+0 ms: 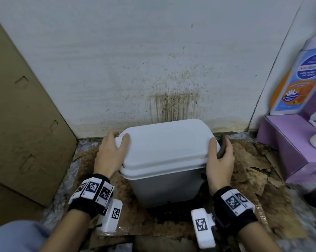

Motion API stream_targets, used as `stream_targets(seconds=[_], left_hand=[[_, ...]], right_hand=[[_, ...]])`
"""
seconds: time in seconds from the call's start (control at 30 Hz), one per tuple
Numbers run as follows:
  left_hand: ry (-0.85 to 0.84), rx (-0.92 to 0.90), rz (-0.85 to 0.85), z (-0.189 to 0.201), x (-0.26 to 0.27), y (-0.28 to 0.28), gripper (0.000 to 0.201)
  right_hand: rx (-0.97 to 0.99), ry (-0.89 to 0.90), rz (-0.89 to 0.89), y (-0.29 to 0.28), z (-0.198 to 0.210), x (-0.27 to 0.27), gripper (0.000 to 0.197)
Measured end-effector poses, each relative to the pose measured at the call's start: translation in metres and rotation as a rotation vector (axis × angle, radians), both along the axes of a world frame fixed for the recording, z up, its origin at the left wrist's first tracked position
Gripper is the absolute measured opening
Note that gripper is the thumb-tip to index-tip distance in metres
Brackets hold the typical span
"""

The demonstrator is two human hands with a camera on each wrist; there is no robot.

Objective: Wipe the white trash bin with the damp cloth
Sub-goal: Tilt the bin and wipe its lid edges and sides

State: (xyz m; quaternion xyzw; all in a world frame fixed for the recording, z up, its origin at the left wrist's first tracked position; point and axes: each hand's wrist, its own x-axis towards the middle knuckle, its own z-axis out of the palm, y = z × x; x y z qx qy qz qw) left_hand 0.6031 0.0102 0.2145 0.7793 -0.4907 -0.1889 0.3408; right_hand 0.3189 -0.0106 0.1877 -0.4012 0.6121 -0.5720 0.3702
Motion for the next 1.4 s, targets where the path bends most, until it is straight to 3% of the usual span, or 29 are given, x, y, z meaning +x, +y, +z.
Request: stream_targets(seconds=[0.13, 0.23, 0.3, 0.53, 0.7, 0.8, 0.9, 1.0, 1.07, 1.23, 1.4], left_hand=[[0.052, 0.073, 0.107, -0.004, -0.002, 0.008, 0.081], [0.055, 0.114, 0.137, -0.004, -0.008, 0.017, 0.094], [0.038, 0.128, 0.102, 0.0, -0.012, 0.021, 0.094], [0.013, 0.074, -0.058, 0.008, -0.001, 0.012, 0.077], [0.091, 0.063, -0.089, 0.012, 0.002, -0.003, 0.107], [0.09, 0.064, -0.076, 0.011, 0.0, -0.007, 0.11], [0.018, 0.103, -0.067, 0.008, 0.003, -0.006, 0.105], [-0.259, 0.081, 0.001, 0.006, -0.001, -0.004, 0.088], [-0.377, -0.031, 0.017, 0.009, -0.014, -0.003, 0.076], [-0.364, -0.223, -0.298, 0.025, -0.061, 0.002, 0.054], [-0.332, -0.299, -0.513, 0.038, -0.107, 0.003, 0.051]], right_hand=[[0.014, -0.067, 0.147, -0.021, 0.006, -0.017, 0.062], [0.12, -0.021, 0.303, -0.031, 0.008, -0.033, 0.08], [0.13, 0.02, 0.357, -0.031, 0.014, -0.037, 0.08], [0.045, 0.033, 0.212, -0.01, 0.019, -0.024, 0.066], [0.06, 0.089, 0.152, -0.004, 0.015, -0.017, 0.066], [0.06, 0.079, 0.163, -0.007, 0.011, -0.018, 0.057], [0.081, 0.06, 0.159, -0.007, 0.007, -0.016, 0.051], [0.067, 0.041, 0.151, -0.008, 0.01, -0.016, 0.046], [0.066, 0.062, 0.143, -0.009, 0.01, -0.018, 0.045], [0.084, 0.039, 0.174, -0.006, 0.018, -0.013, 0.043], [0.073, -0.051, 0.248, -0.001, 0.031, 0.001, 0.038]])
